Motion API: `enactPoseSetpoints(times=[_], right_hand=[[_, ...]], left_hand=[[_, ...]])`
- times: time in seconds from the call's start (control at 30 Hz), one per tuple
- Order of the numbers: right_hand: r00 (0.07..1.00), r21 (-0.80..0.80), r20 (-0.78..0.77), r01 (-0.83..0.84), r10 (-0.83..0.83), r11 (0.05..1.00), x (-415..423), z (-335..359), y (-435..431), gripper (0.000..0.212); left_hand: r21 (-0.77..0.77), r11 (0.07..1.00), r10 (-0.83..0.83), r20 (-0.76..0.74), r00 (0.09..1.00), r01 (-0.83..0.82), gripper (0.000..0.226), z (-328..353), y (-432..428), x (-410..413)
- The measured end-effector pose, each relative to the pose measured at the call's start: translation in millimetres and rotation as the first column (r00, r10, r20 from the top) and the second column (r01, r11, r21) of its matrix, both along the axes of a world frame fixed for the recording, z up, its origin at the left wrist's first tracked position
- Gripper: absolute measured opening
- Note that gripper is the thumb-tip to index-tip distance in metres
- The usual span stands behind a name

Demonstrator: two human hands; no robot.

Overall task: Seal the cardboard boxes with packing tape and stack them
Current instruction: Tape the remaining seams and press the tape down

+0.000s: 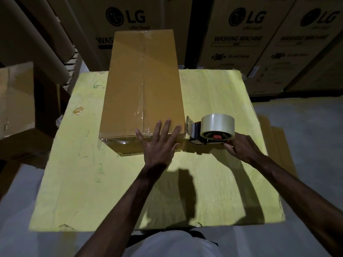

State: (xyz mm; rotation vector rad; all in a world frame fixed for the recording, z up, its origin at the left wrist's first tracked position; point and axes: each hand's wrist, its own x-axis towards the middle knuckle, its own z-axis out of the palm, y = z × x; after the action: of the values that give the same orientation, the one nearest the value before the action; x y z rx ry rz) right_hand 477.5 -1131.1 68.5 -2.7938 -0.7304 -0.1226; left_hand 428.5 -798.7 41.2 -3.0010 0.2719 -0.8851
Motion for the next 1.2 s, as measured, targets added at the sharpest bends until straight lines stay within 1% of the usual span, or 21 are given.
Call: enactPoseSetpoints(times=[0.1, 0.27, 0.4, 0.5, 0.57, 0.63, 0.73, 0.8, 0.87, 0.93, 1.03, 1.1, 1.2], right_hand=[[1.000, -0.015, -0.008, 0.009, -0.009, 1.000, 2.4, -0.2, -6.2, 0.028], [1.000, -0.039, 0.023, 0.014, -0.013, 0.999, -2.5, -6.2, -17.4, 0.015], [1.000, -0.027, 0.012, 0.017, -0.017, 0.999, -7.6, -7.0, -16.5, 0.026], [1.000, 0.000, 0.007, -0.003, 0.003, 1.000, -10.3, 0.6, -8.9, 0.029], [0.999, -0.004, 0.029, -0.038, 0.038, 0.999, -10.0, 4.8, -6.4, 0.032], [0.996, 0.011, 0.050, -0.073, 0.072, 0.997, -9.3, 11.2, -6.0, 0.030], [0.991, 0.022, 0.084, -0.109, 0.107, 0.994, -5.0, 19.8, -6.3, 0.029], [0.991, 0.057, 0.061, -0.119, 0.116, 0.991, -0.5, 21.0, -6.3, 0.039], [0.991, 0.094, 0.020, -0.134, 0.133, 0.987, 3.4, 21.6, -5.1, 0.040], [0.983, 0.064, 0.000, -0.184, 0.184, 0.981, 5.4, 21.4, -3.9, 0.042], [0.970, -0.065, -0.018, -0.242, 0.242, 0.968, 13.3, 20.5, -5.8, 0.057], [0.964, -0.109, 0.007, -0.263, 0.265, 0.959, 20.9, 22.5, -6.6, 0.059], [0.960, -0.112, 0.068, -0.264, 0.272, 0.958, 27.4, 24.0, -4.6, 0.062]], left_hand=[[-0.013, 1.000, 0.005, -0.002, 1.000, -0.005, 0.084, -1.0, -1.6, 0.7], [-0.043, 0.999, 0.008, 0.007, 1.000, -0.007, 0.085, -1.2, -5.1, -1.1], [-0.065, 0.998, -0.012, 0.032, 0.999, 0.014, 0.083, -2.9, -3.3, -6.8], [-0.077, 0.997, -0.019, 0.024, 1.000, 0.020, 0.075, -4.6, -2.0, -11.0], [-0.072, 0.997, -0.009, 0.021, 1.000, 0.010, 0.074, -2.2, -1.6, -12.2], [-0.062, 0.998, -0.015, 0.014, 1.000, 0.016, 0.077, 0.7, -0.6, -11.5], [-0.049, 0.999, -0.011, 0.000, 1.000, 0.011, 0.088, 5.4, -0.2, -7.5], [-0.074, 0.997, 0.004, -0.001, 1.000, -0.004, 0.093, 7.3, -4.2, -5.9], [-0.107, 0.994, 0.028, 0.003, 1.000, -0.027, 0.094, 7.4, -10.4, -6.6], [-0.126, 0.991, 0.045, 0.004, 0.999, -0.044, 0.097, 6.0, -14.1, -5.7], [-0.077, 0.995, 0.066, 0.008, 0.998, -0.065, 0.104, 3.4, -11.5, -4.2], [-0.058, 0.996, 0.072, 0.004, 0.997, -0.072, 0.106, 0.9, -9.5, -2.9], [-0.071, 0.995, 0.077, 0.007, 0.997, -0.076, 0.103, -2.0, -11.6, 0.1]])
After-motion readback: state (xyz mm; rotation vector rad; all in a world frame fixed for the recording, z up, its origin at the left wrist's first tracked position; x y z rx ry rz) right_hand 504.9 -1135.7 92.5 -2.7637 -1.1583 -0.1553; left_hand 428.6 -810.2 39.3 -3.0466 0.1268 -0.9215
